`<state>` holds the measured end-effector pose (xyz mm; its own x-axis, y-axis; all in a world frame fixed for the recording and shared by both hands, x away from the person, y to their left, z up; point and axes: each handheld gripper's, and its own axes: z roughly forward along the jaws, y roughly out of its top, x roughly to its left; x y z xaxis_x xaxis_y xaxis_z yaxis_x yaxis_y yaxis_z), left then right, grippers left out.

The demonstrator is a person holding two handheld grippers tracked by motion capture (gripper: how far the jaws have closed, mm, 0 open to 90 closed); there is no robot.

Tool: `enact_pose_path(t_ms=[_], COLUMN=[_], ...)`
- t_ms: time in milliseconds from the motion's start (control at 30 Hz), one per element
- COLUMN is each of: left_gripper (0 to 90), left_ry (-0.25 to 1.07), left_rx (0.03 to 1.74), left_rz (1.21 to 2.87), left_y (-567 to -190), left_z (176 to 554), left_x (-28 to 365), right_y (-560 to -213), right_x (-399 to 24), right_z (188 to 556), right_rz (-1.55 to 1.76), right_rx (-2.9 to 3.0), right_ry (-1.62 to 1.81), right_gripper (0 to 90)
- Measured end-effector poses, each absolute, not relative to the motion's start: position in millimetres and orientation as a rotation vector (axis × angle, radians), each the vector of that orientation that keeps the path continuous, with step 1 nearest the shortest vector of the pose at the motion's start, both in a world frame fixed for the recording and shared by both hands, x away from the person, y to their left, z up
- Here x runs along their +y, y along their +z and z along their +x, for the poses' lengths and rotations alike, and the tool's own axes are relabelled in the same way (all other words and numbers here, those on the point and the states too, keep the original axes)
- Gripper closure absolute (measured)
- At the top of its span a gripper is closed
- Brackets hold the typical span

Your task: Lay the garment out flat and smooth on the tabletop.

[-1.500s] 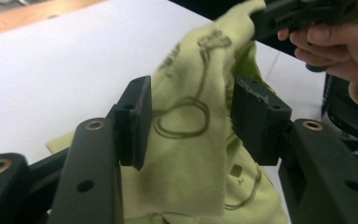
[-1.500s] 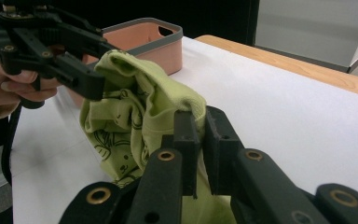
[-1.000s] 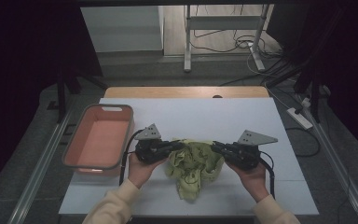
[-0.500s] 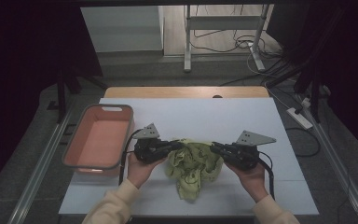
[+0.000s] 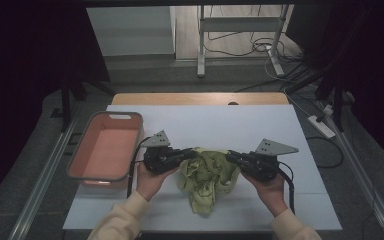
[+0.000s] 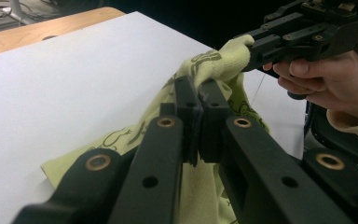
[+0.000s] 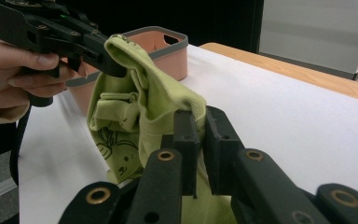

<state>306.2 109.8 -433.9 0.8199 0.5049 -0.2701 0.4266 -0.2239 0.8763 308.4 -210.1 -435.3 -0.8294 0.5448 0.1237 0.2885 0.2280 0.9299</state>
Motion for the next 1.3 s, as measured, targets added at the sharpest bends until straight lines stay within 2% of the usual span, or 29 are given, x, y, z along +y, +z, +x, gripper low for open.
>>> enact_pose_path(t_ms=[733, 1300], left_gripper=[87.7, 87.7], left_ry=[0.047, 0.071], left_rx=[0.734, 0.693], left_rz=[1.745, 1.655], left_y=[-406.3, -355.5], left_z=[332.3, 338.9], left_x=[120.6, 132.2], right_y=[-411.9, -363.8], right_x=[-205.9, -195.7], right_z=[332.0, 338.9], right_rz=[0.822, 0.727], right_rx=[2.204, 2.105], right_ry=[1.777, 1.857], right_gripper=[83.7, 83.9])
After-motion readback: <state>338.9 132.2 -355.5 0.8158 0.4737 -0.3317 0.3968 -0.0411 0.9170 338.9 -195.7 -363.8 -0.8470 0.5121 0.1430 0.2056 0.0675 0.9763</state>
